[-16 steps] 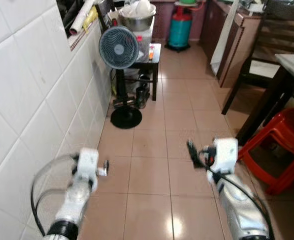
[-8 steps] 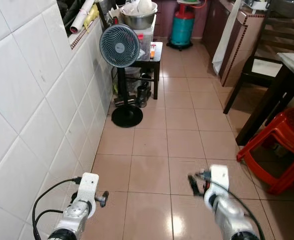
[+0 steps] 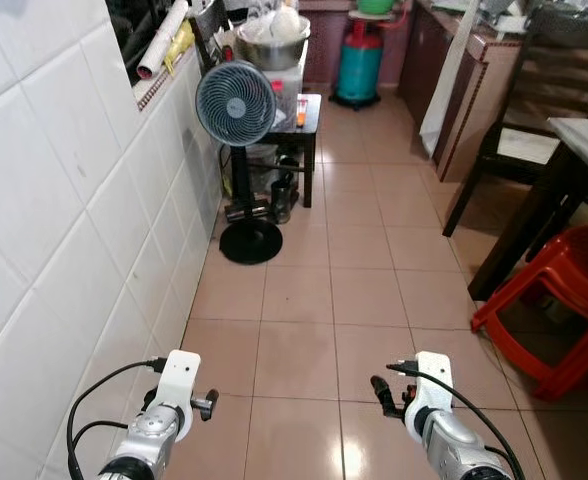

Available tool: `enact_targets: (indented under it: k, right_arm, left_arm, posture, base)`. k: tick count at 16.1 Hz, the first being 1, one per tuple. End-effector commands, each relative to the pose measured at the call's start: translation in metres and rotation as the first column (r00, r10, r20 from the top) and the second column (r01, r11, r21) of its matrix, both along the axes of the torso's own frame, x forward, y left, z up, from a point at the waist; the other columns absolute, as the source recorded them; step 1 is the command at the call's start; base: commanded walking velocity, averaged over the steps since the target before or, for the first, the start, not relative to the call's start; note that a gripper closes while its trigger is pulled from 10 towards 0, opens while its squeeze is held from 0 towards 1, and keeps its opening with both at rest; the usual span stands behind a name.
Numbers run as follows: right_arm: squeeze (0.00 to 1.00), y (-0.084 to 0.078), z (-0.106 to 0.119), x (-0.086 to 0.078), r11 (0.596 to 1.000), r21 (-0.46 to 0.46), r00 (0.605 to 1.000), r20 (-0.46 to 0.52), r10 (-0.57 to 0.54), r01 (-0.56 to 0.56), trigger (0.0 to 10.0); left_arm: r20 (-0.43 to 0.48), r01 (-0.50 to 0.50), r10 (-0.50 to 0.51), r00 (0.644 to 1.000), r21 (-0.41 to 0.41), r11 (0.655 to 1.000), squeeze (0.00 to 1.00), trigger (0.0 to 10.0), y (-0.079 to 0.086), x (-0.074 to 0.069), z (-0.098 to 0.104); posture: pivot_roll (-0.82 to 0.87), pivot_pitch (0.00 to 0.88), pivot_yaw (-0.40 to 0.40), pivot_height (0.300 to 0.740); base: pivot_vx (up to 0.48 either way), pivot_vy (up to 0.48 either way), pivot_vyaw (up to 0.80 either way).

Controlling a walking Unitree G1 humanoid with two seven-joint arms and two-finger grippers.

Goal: Setting the table

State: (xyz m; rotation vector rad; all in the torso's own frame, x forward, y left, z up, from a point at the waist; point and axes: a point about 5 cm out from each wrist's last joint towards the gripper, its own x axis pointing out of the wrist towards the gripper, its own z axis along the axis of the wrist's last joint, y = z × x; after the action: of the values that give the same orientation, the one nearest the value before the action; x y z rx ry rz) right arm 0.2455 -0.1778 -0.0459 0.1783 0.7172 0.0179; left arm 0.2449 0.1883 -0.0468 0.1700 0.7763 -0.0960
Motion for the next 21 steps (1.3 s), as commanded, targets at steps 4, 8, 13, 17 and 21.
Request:
enact_targets:
  k: [4, 8, 13, 17, 21]
  right_arm:
    - [0.00, 0.0045, 0.0016, 0.0040, 0.999, -0.007, 0.999, -0.012, 0.044, -0.044, 10.0]
    - [0.00, 0.0051, 0.0004, 0.0030, 0.999, 0.000, 0.999, -0.023, 0.044, -0.044, 10.0]
    - [0.00, 0.0067, -0.0009, 0.0018, 0.998, 0.002, 0.998, -0.040, 0.055, -0.055, 10.0]
    - [0.00, 0.0079, -0.0016, 0.0013, 0.998, 0.006, 0.997, -0.049, 0.060, -0.060, 10.0]
    - [0.00, 0.0080, -0.0021, 0.0008, 0.998, 0.009, 0.997, -0.056, 0.058, -0.058, 10.0]
  left_arm:
    - [-0.002, -0.007, 0.007, 1.000, 0.007, 1.000, 0.00, 10.0, 0.0028, 0.0021, 0.0015]
    - [-0.004, -0.007, 0.007, 1.000, 0.005, 1.000, 0.00, 10.0, 0.0026, 0.0020, 0.0014]
    - [-0.008, -0.007, 0.007, 1.000, 0.011, 1.000, 0.00, 10.0, 0.0036, 0.0013, 0.0009]
    - [-0.011, -0.012, 0.012, 1.000, 0.014, 1.000, 0.00, 10.0, 0.0048, 0.0003, 0.0004]
    - [-0.014, -0.015, 0.015, 1.000, 0.017, 1.000, 0.00, 10.0, 0.0058, -0.0008, -0.0003]
  posture:
    - [-0.04, 0.000, 0.011, 0.740]
    - [-0.04, 0.000, 0.014, 0.740]
    - [-0.04, 0.000, 0.016, 0.740]
    - [-0.04, 0.000, 0.016, 0.740]
    - [-0.04, 0.000, 0.016, 0.740]
  base:
    - [0.397, 0.000, 0.00]
    - [0.408, 0.000, 0.00]
    - [0.415, 0.000, 0.00]
    - [0.390, 0.146, 0.00]
    - [0.325, 0.353, 0.00]
